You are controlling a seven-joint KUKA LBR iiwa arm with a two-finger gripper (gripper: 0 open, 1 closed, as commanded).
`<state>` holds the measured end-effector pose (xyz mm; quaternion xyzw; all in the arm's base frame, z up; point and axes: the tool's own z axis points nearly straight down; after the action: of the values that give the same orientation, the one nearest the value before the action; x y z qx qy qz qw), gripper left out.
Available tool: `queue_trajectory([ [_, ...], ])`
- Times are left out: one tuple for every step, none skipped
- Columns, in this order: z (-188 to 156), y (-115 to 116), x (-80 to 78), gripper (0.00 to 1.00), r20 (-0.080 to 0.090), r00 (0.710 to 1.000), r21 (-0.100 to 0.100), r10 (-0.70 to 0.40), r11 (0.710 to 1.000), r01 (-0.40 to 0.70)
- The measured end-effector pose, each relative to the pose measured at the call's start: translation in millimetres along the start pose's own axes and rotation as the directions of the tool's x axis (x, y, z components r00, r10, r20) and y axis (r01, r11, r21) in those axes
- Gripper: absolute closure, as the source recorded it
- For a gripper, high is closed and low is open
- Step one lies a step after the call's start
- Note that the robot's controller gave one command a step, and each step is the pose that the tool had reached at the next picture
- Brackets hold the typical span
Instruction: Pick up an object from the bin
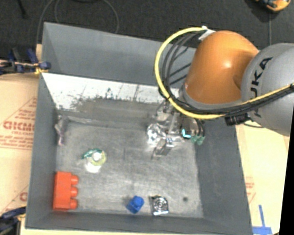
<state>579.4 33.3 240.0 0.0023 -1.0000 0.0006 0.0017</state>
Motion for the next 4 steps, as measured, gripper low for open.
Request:
queue_trajectory([
  [73, 40, 57.4, 0.00, -0.005, 0.999, 0.000, -0.040, 0.999, 0.040],
  [105, 20, 74.1, 0.00, 0.016, 0.980, -0.001, -0.200, 0.980, 0.200],
  [111, 10, 73.1, 0.00, 0.031, 0.961, 0.003, -0.274, 0.962, 0.274],
  [27, -2, 94.5, 0.00, 0.011, 0.877, 0.005, -0.481, 0.877, 0.481],
])
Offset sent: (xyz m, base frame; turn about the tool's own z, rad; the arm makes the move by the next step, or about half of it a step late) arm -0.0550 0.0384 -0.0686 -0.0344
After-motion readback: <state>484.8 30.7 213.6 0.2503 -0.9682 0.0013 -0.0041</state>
